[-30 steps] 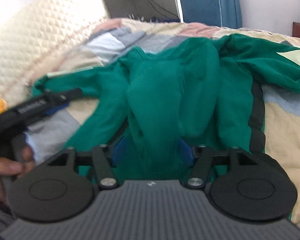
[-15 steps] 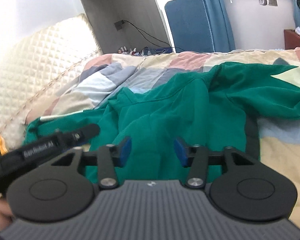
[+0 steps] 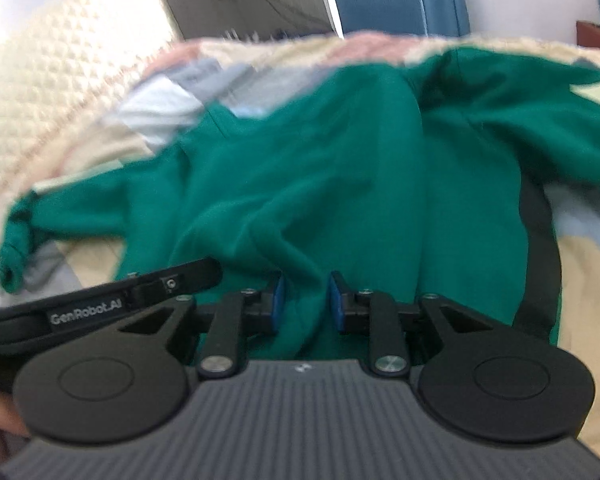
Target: Fold large clothes
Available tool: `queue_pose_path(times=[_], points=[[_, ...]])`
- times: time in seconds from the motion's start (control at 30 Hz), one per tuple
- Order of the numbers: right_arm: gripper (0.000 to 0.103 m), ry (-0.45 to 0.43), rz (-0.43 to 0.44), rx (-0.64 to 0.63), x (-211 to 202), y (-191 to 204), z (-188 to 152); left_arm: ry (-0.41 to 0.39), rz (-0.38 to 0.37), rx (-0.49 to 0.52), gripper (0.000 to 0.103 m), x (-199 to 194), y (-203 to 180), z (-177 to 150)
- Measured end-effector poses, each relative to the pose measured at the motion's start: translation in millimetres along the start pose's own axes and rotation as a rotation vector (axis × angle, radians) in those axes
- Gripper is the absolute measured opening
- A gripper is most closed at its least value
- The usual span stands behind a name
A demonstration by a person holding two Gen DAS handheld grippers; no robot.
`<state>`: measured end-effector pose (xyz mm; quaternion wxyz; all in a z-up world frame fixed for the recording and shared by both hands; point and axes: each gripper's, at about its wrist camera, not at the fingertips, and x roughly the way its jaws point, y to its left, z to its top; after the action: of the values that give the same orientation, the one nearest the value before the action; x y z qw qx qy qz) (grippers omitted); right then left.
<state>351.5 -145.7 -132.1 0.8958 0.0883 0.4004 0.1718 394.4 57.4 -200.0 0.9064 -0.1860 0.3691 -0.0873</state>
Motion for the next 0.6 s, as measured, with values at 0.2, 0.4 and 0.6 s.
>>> queue_pose_path(times=[0.2,0.4,0.6], points=[[0.025,0.05,-0.013,0.013,12,-4,-8,0.005,0.035,0.049,0.042,7,-4,-6],[0.028,0.027,-0.022,0.025,-5,-5,-9,-0.024,0.024,0.027,0.043,-10,-4,-6],[0.029,-0.028,0.0,0.088,-30,-6,-5,-0.066,0.022,-0.024,0.043,-40,0,-9]])
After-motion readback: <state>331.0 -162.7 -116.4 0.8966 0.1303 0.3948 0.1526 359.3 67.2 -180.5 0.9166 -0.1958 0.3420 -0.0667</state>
